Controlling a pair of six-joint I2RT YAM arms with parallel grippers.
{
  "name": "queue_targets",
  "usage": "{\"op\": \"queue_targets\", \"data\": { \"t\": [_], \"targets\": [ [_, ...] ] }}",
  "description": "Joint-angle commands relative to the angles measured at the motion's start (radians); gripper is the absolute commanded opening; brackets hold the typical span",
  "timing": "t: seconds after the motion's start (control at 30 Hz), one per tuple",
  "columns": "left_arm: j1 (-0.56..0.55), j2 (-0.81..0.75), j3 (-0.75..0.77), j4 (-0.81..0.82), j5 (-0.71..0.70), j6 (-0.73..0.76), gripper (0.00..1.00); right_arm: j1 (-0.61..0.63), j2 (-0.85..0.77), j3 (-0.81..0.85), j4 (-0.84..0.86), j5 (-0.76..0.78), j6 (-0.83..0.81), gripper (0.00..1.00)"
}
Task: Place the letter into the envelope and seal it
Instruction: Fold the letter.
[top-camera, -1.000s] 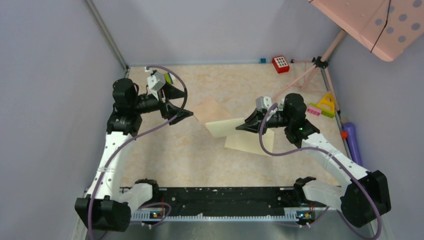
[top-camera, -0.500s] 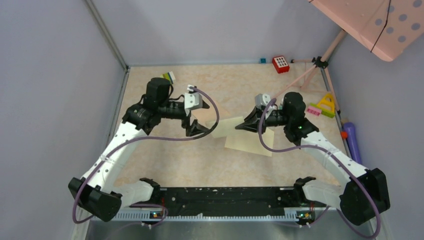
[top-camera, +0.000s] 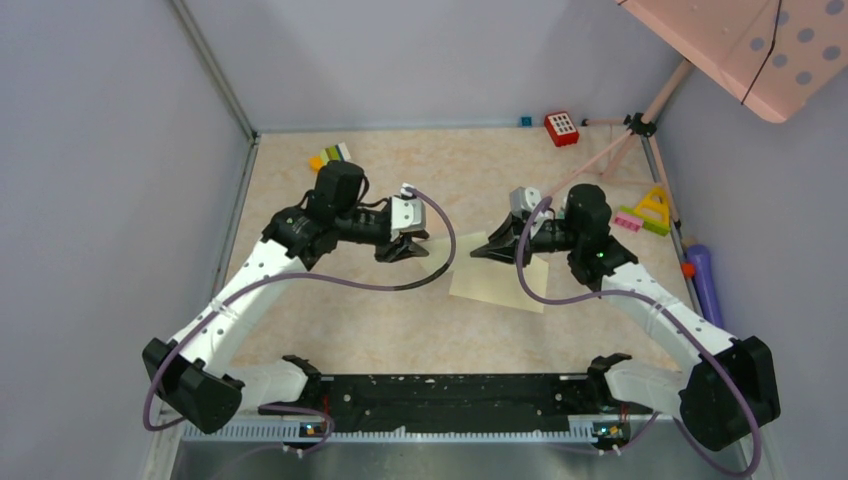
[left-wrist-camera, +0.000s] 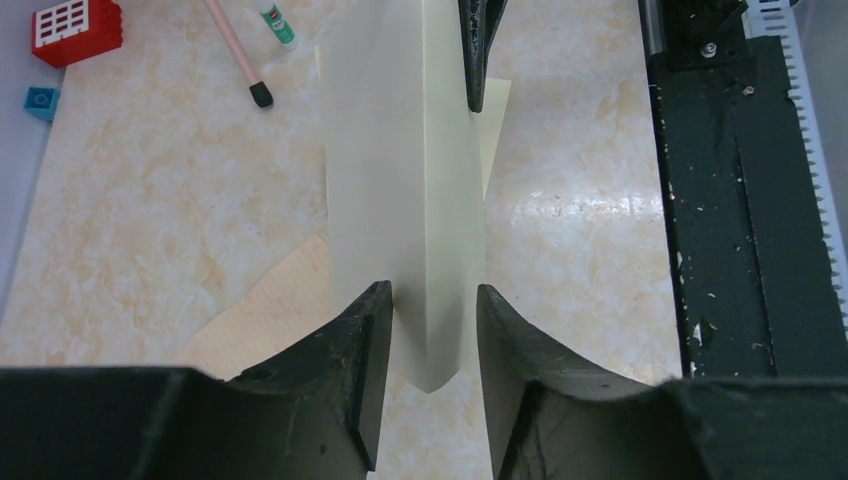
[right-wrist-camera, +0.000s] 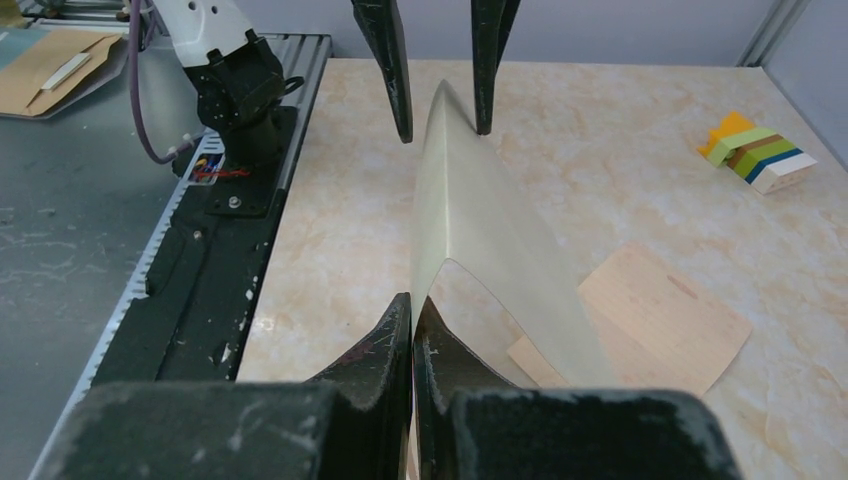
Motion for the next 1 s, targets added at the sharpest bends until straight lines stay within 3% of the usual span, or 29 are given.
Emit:
{"op": "queue_targets", "data": {
  "t": [0.0,0.1,0.2,0.27,0.37,0.4,0.47,0.53,0.67,0.97],
  "targets": [
    [-0.014,0.009,0.017,-0.002,-0.013,0.018,0.37,0.003,-0.003,0.026,0.026,0.002,-0.019,0.0],
    [-0.023,0.013,0.016,-0.01,-0.021,0.025,0.22,0.004,-0.002,0.026,0.027,0.008,-0.02,0.0],
    [-0.03,0.016,0.014,-0.012,-0.028,0.026,0.0,0.003,-0.006,0.023,0.029,0.018,-0.03,0.0],
    [-0.031,0.019,0.012,-0.009,-0.031,0.016,0.0,0.003,-0.013,0.024,0.012,0.021,-0.06,0.06],
    [-0.031,0.019,-0.002,0.038,-0.068,-0.024,0.0,0.003,-0.056,0.06,-0.169,0.025,-0.245,0.63],
    [-0.029,0.017,-0.01,0.062,-0.093,-0.04,0.0,0.004,-0.072,0.088,-0.275,0.031,-0.339,0.76],
    [-0.029,0.021,-0.024,0.097,-0.149,-0.059,0.0,0.003,-0.093,0.175,-0.536,0.039,-0.535,0.88],
    [-0.029,0.029,-0.033,0.108,-0.165,-0.059,0.0,0.004,-0.11,0.242,-0.715,0.044,-0.669,0.9],
    [-0.029,0.043,-0.036,0.111,-0.159,-0.062,0.0,0.002,-0.166,0.267,-0.802,0.065,-0.745,0.9],
    [-0.03,0.044,-0.044,0.104,-0.145,-0.038,0.0,-0.008,-0.146,0.147,-0.46,0.109,-0.498,0.87]
  ]
}}
